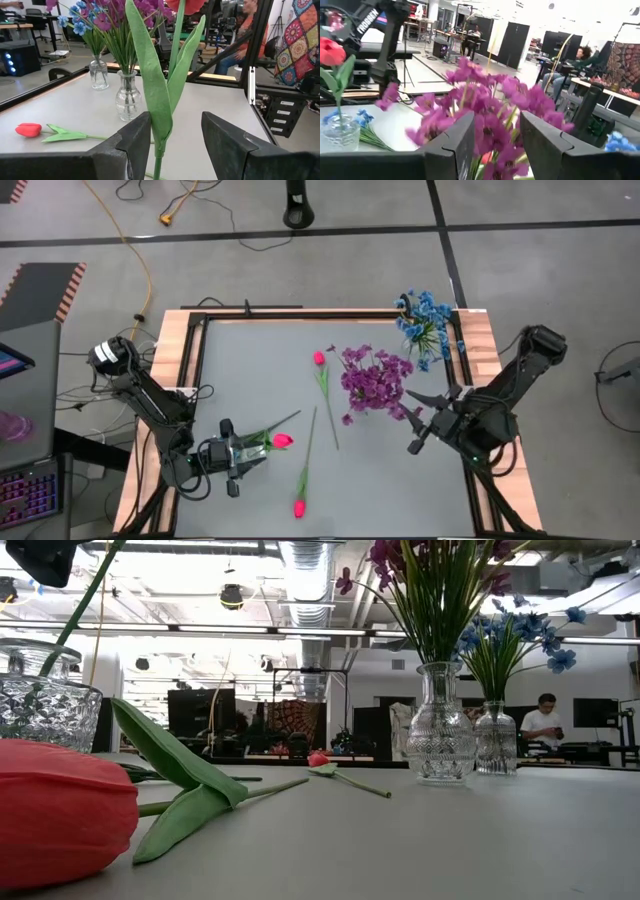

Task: Sort flowers into vase by color
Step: Put the violet flowers into the middle transparent vase

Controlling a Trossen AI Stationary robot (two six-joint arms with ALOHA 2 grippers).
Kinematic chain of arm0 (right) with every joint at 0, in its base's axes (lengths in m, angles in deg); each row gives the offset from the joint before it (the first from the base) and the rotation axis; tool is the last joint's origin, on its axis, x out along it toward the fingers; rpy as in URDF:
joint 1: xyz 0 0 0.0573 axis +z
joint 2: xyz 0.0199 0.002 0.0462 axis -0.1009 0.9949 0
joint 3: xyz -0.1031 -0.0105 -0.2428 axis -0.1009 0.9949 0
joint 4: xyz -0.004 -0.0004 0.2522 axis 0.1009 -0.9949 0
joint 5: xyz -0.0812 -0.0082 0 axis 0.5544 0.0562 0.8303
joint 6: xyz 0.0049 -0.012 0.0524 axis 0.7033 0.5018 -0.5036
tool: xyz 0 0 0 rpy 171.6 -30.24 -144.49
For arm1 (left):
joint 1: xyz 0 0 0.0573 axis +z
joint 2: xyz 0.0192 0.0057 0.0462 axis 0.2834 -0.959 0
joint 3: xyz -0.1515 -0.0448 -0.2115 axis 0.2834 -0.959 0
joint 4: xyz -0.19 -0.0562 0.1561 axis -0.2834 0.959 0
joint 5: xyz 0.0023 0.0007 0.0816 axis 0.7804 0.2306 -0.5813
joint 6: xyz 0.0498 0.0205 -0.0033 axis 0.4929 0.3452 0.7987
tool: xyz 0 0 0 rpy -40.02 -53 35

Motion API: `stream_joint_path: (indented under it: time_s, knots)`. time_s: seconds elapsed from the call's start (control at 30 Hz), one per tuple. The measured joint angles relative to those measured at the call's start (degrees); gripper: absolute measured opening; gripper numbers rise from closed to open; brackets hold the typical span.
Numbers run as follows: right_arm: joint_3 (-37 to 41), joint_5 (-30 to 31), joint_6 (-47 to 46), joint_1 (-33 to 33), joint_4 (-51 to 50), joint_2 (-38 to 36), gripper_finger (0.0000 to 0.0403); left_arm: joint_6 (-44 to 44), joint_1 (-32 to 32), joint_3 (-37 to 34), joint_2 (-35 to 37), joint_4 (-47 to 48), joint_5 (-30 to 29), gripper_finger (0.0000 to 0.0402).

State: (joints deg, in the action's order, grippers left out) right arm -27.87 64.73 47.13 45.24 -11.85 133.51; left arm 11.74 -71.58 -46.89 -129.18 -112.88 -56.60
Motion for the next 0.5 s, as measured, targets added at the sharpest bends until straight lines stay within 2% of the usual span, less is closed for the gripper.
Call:
stream_joint_path:
  time_s: [0.27, 0.5]
  knots:
    - [-5.5, -0.1, 11.1, 3.8, -0.1, 0.0, 0.0182, 0.0, 0.0, 0.0, 0.0, 0.0, 0.0, 0.0164]
    - [-9.2, -0.1, 11.6, 6.7, -0.1, 0.0, 0.0182, 0.4, -0.6, 0.0, 0.3, -0.4, 0.1, 0.0164]
